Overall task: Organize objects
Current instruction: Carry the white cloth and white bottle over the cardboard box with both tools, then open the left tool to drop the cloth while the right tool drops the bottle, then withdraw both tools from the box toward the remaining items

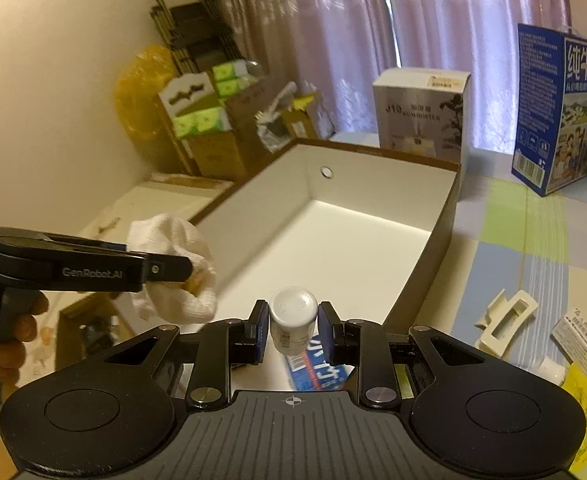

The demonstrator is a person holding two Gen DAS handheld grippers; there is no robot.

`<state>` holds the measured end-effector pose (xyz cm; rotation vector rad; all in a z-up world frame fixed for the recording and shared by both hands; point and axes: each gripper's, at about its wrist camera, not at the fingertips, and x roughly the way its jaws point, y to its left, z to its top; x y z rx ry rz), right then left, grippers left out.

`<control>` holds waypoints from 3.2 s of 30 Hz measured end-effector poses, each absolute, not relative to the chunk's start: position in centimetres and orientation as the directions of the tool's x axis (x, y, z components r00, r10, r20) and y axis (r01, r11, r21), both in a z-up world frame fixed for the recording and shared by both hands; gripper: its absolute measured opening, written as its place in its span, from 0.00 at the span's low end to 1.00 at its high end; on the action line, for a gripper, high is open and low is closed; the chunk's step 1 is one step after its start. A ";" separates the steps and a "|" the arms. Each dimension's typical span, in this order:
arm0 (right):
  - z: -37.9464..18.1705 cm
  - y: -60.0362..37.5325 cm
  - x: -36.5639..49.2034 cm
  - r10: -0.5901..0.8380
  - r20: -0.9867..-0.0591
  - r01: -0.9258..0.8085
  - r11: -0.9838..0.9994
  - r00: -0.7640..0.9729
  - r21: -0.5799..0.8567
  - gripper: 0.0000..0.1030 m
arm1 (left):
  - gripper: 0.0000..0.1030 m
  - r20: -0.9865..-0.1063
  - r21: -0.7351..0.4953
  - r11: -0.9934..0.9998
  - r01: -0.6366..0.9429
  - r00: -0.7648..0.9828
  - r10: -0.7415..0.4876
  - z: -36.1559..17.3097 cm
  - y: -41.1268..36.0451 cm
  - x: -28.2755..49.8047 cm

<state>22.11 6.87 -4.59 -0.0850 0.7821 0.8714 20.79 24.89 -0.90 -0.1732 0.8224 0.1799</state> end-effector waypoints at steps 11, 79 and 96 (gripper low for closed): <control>-6.7 9.1 24.8 0.562 -0.705 -0.692 0.708 0.433 0.140 0.23 | 0.36 -0.801 -0.074 0.982 -0.173 0.597 0.045 -4.7 26.4 26.2; -3.5 4.7 19.0 0.572 -0.720 -0.636 0.735 0.393 0.237 0.49 | 0.86 -0.825 -0.022 0.993 -0.117 0.563 0.048 -1.2 23.7 20.0; -3.7 -0.6 16.2 0.570 -0.730 -0.593 0.754 0.376 0.283 0.49 | 0.86 -0.844 -0.017 0.996 -0.092 0.535 0.036 -1.6 19.2 16.1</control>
